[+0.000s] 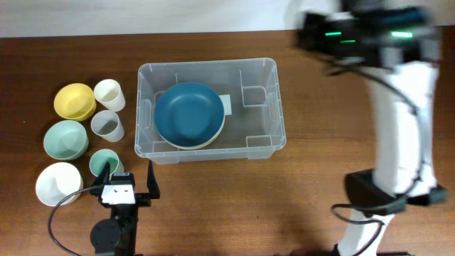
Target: Pack container
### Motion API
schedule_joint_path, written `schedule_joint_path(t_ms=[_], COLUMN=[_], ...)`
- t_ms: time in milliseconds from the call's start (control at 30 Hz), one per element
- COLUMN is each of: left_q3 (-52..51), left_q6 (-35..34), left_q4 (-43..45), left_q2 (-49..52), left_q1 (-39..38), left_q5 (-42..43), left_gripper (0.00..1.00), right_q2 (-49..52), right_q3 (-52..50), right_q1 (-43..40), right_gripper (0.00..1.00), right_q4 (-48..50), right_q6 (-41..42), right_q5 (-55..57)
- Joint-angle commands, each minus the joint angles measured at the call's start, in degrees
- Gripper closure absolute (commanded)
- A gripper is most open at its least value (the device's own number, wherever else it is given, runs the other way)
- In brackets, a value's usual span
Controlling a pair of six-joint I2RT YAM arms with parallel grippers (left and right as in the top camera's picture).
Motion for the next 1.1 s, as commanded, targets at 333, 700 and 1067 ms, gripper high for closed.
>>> schedule_joint_path(t_ms=[333,700,1067], left_q3=[-0.2,-0.3,-0.3], left_q6=[-0.3,-0.3,-0.3], left_q4=[-0.2,-0.2,-0.2], left_q2=[-0.4,-0.4,-0.4], left_q1=[0.3,0.3,0.3], left_q5=[0.6,0.6,0.6], left_gripper=[0.01,0.01,0.00], right_q2=[0.7,0.7,0.7], right_q3=[-7.0,-22.1,-27.7], right_q1=[-31.0,-39.1,-39.0], right_gripper=[0.01,0.01,0.01], right_q4=[-2.9,-2.9,-2.7], right_q6=[0.3,0.2,0.2], right_q5=[0.7,-4.7,-4.6])
